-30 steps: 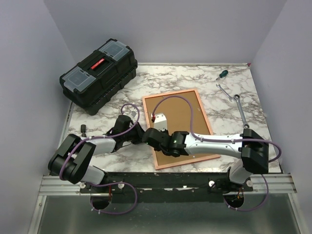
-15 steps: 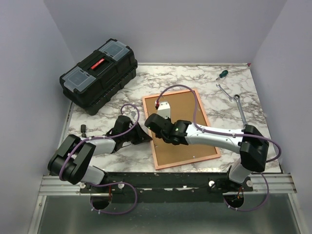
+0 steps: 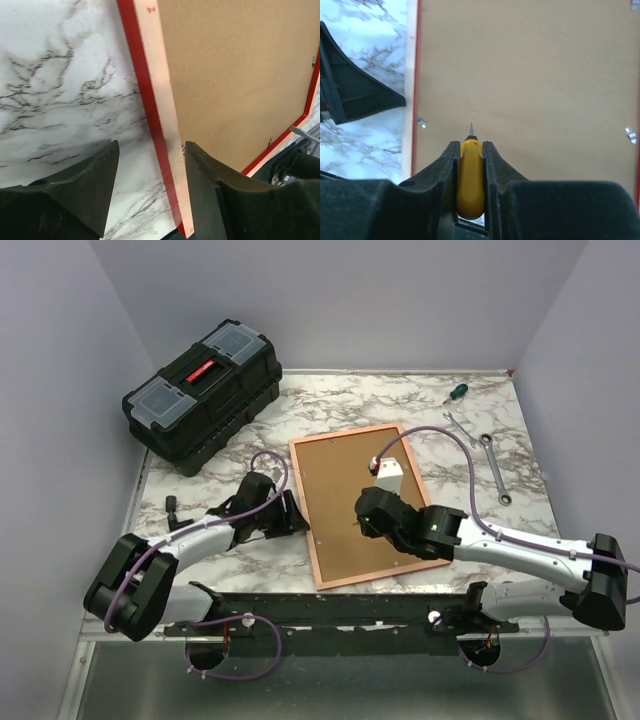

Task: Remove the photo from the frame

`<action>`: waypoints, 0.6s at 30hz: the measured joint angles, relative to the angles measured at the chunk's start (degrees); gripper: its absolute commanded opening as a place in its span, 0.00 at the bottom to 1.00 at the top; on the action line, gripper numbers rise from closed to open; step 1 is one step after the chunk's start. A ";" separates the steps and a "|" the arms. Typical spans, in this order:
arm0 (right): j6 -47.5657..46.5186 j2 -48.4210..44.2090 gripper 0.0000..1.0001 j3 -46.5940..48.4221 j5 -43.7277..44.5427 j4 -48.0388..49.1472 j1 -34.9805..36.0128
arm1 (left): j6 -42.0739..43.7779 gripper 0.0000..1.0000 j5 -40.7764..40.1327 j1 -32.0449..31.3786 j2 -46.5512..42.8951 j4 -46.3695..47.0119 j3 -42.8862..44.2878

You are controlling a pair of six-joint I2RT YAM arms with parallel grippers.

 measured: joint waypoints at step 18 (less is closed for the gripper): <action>4.98 -17.73 0.01 -4.31 1.38 -11.67 0.00 | 2.89 0.00 -12.15 -10.14 18.36 -18.47 23.65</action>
